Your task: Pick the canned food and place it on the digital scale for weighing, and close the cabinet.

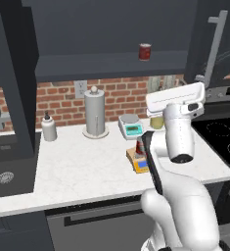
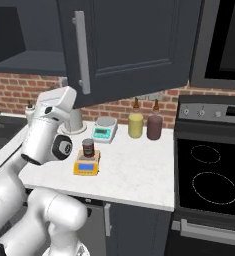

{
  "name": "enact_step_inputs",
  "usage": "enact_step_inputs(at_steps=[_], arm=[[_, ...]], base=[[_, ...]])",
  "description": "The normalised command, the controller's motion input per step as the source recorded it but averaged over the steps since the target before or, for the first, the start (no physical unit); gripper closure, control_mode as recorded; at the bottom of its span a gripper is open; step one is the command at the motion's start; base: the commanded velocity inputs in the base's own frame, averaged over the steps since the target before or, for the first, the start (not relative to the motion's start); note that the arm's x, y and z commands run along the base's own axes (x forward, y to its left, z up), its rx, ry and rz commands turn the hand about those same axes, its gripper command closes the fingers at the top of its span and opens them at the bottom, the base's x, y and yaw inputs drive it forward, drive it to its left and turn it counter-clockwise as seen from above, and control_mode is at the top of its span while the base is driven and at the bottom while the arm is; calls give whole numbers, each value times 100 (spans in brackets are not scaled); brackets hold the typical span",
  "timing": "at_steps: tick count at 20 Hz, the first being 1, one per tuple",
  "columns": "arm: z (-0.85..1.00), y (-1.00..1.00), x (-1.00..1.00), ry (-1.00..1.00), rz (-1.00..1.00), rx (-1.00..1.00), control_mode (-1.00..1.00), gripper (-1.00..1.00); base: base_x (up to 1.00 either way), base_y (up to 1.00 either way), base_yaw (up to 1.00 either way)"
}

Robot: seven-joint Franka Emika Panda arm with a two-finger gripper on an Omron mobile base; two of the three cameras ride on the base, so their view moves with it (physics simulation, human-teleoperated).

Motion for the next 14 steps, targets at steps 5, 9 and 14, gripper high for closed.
enact_step_inputs(at_steps=[5, 9, 14], arm=[[76, -55, 100, 73, 0, 35, -100, -100], [78, -58, 100, 77, 0, 31, -100, -100], [58, -61, 100, 78, 0, 30, -100, -100]], base=[[0, 0, 0], [0, 0, 0], [0, 0, 0]])
